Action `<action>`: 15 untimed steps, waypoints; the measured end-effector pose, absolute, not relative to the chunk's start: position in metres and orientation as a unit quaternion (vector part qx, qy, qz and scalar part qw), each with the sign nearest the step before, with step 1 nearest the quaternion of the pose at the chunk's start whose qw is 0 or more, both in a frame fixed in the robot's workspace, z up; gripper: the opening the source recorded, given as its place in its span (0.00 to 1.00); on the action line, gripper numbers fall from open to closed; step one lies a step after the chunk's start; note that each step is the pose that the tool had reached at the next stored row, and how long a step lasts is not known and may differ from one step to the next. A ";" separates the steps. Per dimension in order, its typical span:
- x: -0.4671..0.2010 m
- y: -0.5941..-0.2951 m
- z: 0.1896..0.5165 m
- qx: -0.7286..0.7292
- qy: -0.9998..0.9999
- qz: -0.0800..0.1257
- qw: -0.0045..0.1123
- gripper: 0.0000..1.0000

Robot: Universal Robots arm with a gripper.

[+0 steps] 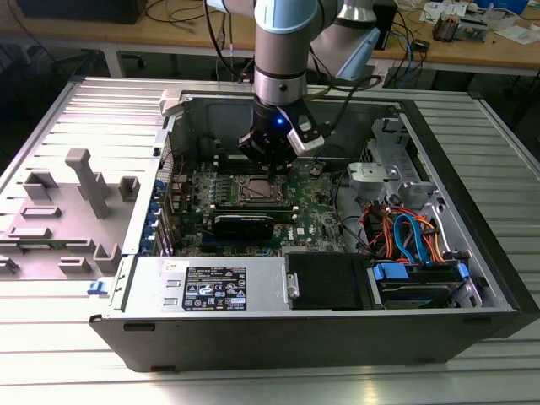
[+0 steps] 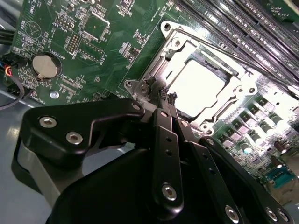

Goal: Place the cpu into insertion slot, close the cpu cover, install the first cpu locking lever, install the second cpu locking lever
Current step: 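Install the second cpu locking lever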

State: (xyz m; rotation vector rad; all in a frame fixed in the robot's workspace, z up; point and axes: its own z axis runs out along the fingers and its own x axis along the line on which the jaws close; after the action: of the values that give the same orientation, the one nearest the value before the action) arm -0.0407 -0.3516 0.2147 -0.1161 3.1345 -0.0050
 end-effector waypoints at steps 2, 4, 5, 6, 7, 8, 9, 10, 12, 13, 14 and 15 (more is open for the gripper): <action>-0.041 -0.352 0.219 -0.037 0.999 -0.002 0.002 0.11; -0.041 -0.352 0.223 -0.037 0.999 -0.002 0.002 0.11; -0.041 -0.352 0.225 -0.037 0.999 -0.002 0.002 0.11; -0.041 -0.352 0.227 -0.037 0.999 -0.002 0.002 0.11; -0.041 -0.352 0.228 -0.037 0.999 -0.002 0.002 0.11; -0.041 -0.352 0.229 -0.037 0.999 -0.002 0.002 0.11; -0.040 -0.353 0.230 -0.037 0.999 -0.002 0.002 0.11; -0.040 -0.353 0.230 -0.037 0.999 -0.002 0.002 0.11; -0.040 -0.354 0.230 -0.037 0.999 -0.002 0.002 0.11; -0.040 -0.355 0.230 -0.037 0.999 -0.002 0.002 0.11; -0.040 -0.355 0.230 -0.037 0.999 -0.002 0.002 0.11; -0.040 -0.357 0.230 -0.037 0.999 -0.002 0.002 0.11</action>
State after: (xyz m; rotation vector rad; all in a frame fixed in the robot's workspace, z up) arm -0.0404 -0.3569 0.2302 -0.1162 3.1356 -0.0049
